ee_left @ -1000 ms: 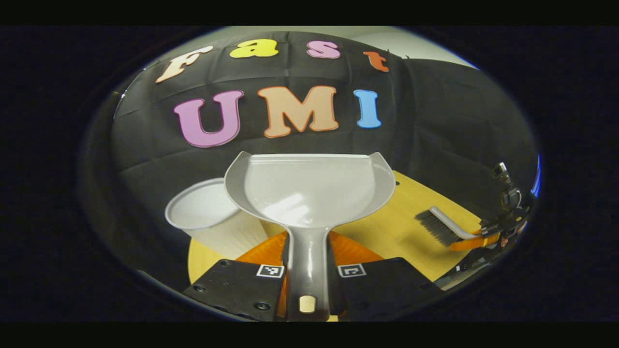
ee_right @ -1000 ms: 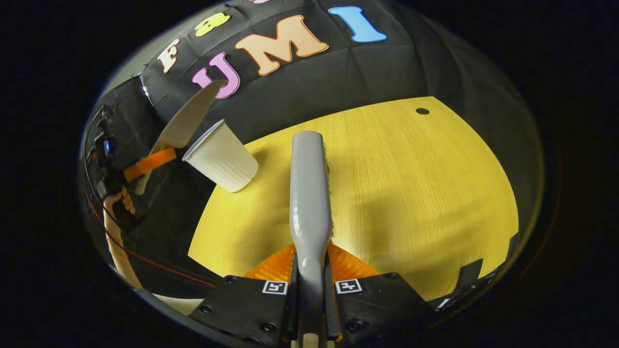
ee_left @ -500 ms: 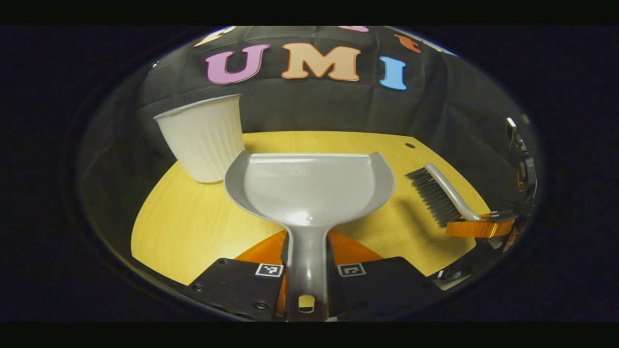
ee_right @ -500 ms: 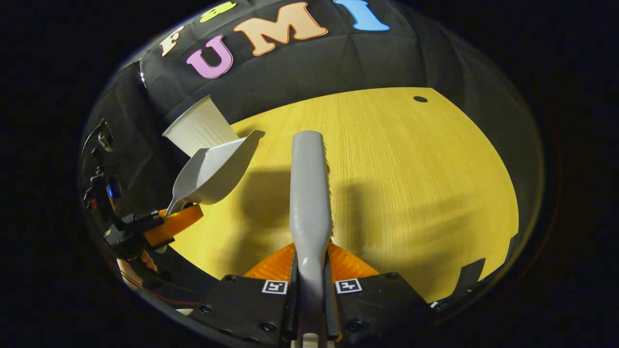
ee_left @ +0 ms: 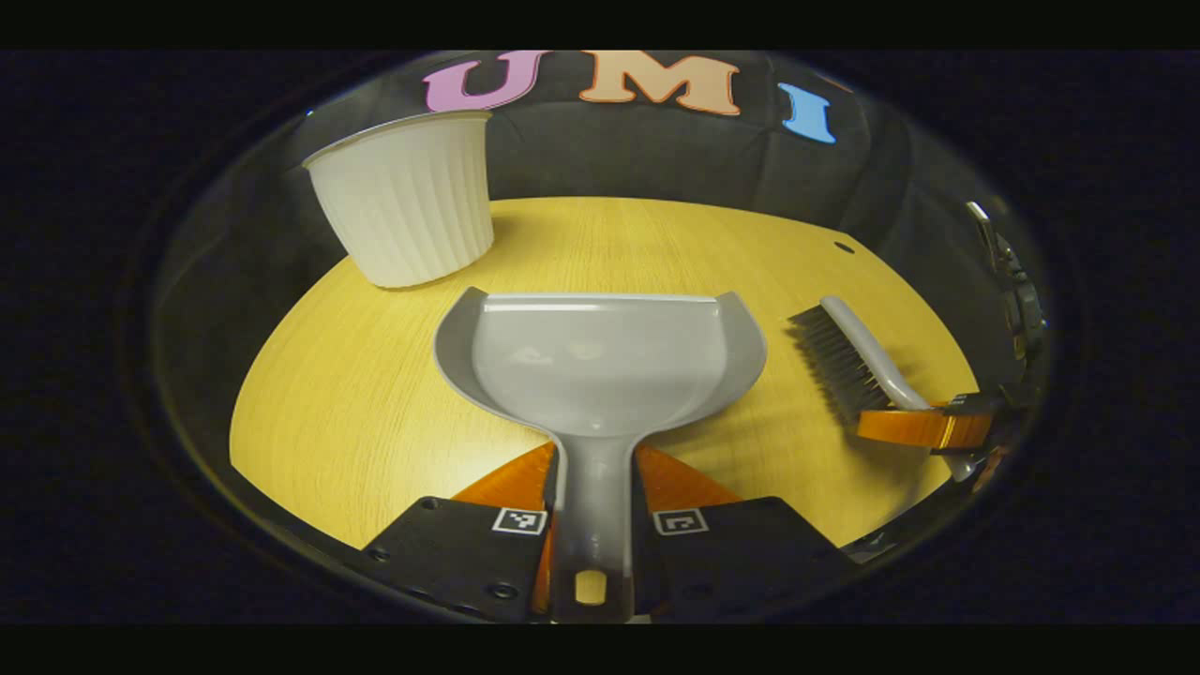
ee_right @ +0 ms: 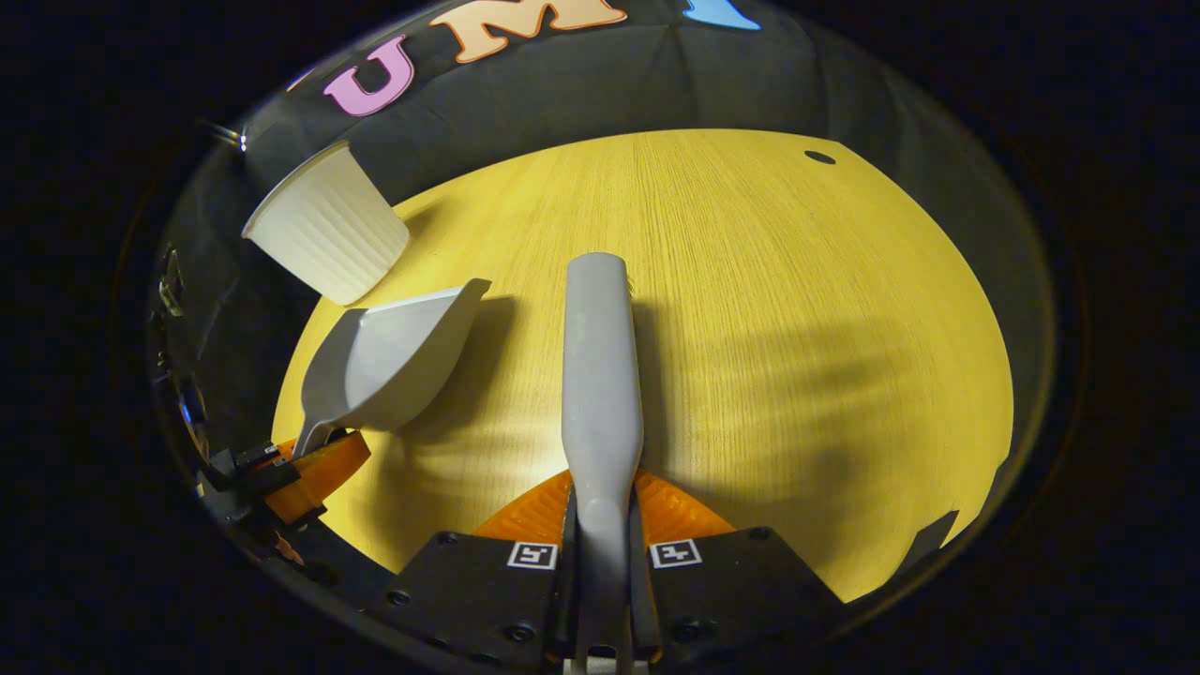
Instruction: Pick up the small broom and dustpan from the desktop, sweep the trash into the dustpan with the broom, and then empty the trash into the garbage bin.
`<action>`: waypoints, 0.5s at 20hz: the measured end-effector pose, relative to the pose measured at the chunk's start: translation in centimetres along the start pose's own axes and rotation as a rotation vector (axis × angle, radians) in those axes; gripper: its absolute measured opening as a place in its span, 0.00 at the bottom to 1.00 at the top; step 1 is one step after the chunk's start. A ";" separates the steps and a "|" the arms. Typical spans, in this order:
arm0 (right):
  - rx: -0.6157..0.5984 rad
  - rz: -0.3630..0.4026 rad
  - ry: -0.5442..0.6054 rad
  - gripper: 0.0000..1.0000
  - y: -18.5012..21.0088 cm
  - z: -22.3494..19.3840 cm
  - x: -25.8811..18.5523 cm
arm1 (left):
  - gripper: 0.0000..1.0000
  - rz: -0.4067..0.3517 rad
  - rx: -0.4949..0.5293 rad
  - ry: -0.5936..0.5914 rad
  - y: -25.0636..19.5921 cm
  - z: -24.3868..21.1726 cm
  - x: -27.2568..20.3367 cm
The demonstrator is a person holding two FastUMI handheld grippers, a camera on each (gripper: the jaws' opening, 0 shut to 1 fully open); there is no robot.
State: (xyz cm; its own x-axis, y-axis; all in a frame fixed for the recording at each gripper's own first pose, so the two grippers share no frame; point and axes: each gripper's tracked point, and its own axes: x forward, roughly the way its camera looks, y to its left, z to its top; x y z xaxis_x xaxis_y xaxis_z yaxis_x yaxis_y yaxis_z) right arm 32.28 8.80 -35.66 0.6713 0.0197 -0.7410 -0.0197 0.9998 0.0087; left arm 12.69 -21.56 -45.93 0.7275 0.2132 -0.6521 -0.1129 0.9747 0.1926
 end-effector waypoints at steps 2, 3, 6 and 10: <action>0.011 -0.008 -0.002 0.21 0.3 0.5 0.2 | 0.27 0.003 0.015 0.017 -0.1 0.0 0.0; 0.020 -0.008 -0.003 0.21 0.5 0.4 0.3 | 0.27 -0.001 0.017 0.026 0.0 -0.1 0.0; 0.022 -0.014 0.022 0.21 0.4 -0.3 0.3 | 0.28 0.009 0.006 0.004 0.1 -0.1 0.2; 0.005 -0.011 0.037 0.24 0.4 -0.4 0.2 | 0.32 0.022 0.035 0.003 0.1 -0.2 0.4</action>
State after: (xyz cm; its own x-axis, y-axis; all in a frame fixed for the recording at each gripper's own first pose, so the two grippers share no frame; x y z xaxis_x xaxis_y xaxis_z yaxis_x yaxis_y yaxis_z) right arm 32.12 9.21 -36.08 0.6438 0.0080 -0.7651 -0.0081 1.0000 0.0036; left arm 12.83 -21.41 -46.33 0.7232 0.2346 -0.6495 -0.1052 0.9670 0.2321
